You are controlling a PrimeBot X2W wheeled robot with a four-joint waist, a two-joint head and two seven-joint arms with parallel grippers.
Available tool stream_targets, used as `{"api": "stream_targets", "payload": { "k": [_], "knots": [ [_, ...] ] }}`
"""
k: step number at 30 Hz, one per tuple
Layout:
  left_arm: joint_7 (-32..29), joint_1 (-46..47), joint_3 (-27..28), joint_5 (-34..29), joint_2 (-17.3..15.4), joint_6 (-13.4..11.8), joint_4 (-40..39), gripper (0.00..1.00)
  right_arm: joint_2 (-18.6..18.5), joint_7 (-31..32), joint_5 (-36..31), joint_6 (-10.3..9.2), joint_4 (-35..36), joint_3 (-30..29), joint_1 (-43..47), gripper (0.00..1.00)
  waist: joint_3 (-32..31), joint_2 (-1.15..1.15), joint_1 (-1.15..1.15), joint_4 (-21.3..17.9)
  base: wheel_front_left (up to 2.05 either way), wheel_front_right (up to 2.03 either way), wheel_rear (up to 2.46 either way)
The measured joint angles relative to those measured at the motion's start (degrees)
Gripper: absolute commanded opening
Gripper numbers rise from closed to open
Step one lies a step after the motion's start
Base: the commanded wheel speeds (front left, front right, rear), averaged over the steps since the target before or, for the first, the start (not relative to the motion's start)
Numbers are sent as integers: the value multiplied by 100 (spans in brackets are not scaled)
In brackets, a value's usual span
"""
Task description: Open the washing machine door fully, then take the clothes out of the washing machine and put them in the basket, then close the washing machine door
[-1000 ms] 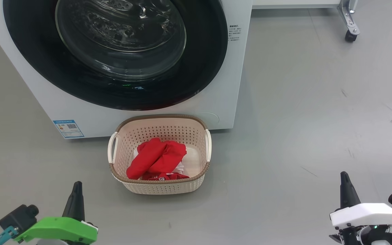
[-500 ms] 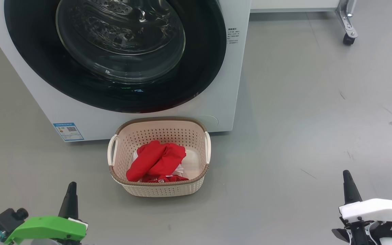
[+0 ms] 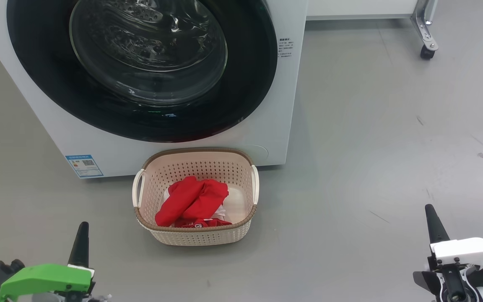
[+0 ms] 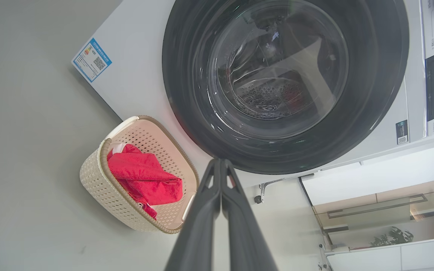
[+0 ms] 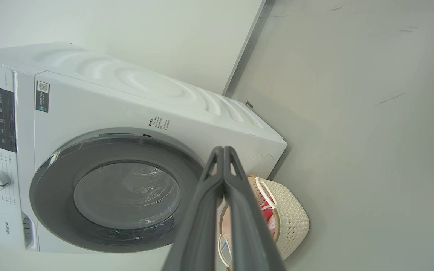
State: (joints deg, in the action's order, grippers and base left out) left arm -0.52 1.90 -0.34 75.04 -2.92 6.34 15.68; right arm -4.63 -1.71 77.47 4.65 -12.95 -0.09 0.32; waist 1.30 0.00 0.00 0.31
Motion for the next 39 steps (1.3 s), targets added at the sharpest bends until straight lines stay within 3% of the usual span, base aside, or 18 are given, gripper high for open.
{"api": "stream_targets", "payload": {
  "k": [23, 39],
  "knots": [
    [-427, 132, 309, 1717, 1, 54, 5, 0, -60, 371, 1767, 182, -201, -249, -280, 0, -112, 0, 0, -29, 0, 0, 0],
    [-453, 133, 345, 1746, 0, 55, 5, 0, -67, 401, 1829, 185, -236, -266, -336, 0, -114, 0, 0, -31, 0, 0, 0]
  ]
}}
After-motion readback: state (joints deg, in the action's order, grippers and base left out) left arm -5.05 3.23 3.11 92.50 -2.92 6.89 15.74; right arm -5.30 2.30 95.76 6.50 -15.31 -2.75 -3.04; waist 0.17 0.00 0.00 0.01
